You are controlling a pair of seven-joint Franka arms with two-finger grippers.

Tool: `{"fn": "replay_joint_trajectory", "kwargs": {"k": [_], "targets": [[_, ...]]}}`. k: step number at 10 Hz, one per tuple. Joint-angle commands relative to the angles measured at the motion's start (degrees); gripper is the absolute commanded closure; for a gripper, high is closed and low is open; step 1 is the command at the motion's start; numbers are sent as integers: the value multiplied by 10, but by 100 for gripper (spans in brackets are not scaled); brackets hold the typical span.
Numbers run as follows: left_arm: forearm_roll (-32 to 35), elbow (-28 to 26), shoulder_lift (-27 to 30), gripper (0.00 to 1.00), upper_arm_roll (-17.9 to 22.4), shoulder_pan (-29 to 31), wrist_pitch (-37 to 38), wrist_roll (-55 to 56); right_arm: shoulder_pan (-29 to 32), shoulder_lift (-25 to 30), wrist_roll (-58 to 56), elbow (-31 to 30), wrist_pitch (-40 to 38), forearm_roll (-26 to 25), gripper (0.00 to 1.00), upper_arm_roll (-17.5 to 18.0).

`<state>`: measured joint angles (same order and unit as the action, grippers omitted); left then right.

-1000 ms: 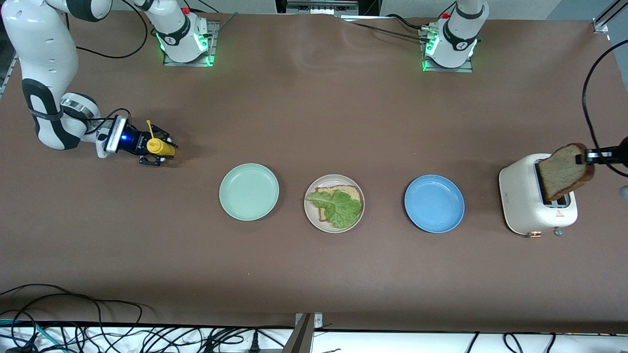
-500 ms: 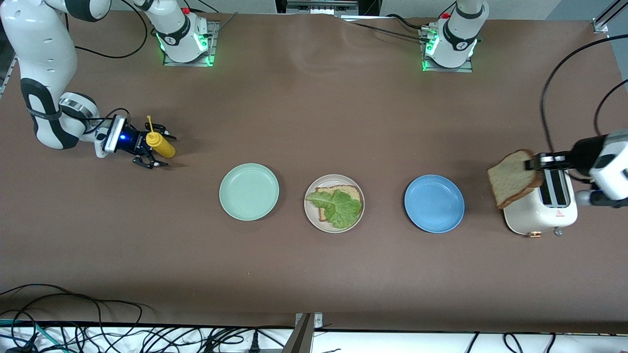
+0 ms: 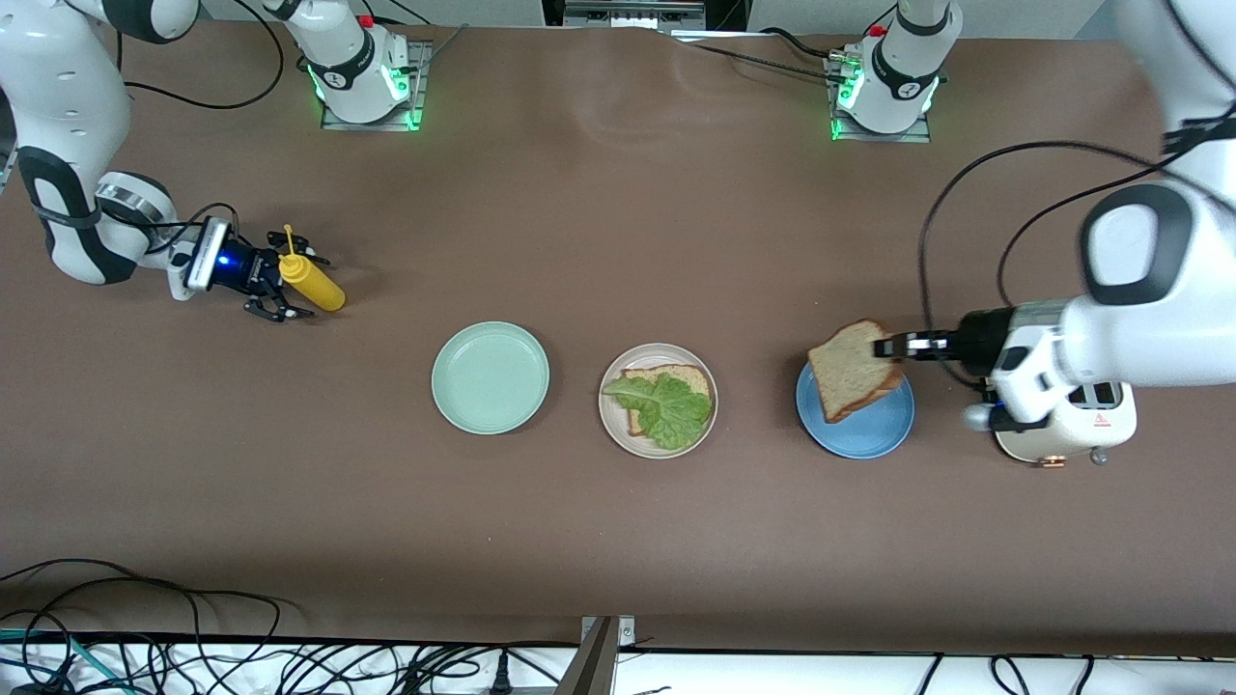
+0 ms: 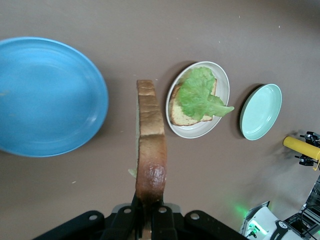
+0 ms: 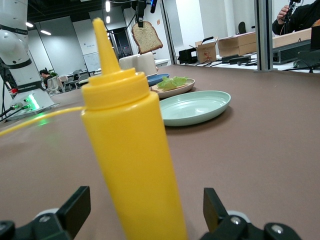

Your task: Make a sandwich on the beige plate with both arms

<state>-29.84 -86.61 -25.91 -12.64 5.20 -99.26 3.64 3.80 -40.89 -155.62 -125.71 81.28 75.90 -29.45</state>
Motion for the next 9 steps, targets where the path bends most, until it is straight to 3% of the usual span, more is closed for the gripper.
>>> {"fn": "replay_joint_trajectory", "kwargs": {"k": [1,2,5,7,9], "targets": [[-110,-4,-9,100,4,-44,-35,30,17,0,17,43,-15,-65,0,-20],[-172,-4,-16,100,4,-62,-49,40,17,4,38,74,-16,-95,0,-37],[-240,-3,-51,100,8,-138,-119,35,17,23,157,192,-16,-212,0,-59],[-252,2,-87,100,13,-164,-144,9,16,56,264,252,-16,-280,0,-61],[-253,4,-127,100,13,-177,-193,-36,15,110,456,293,-10,-335,0,-46]]}}
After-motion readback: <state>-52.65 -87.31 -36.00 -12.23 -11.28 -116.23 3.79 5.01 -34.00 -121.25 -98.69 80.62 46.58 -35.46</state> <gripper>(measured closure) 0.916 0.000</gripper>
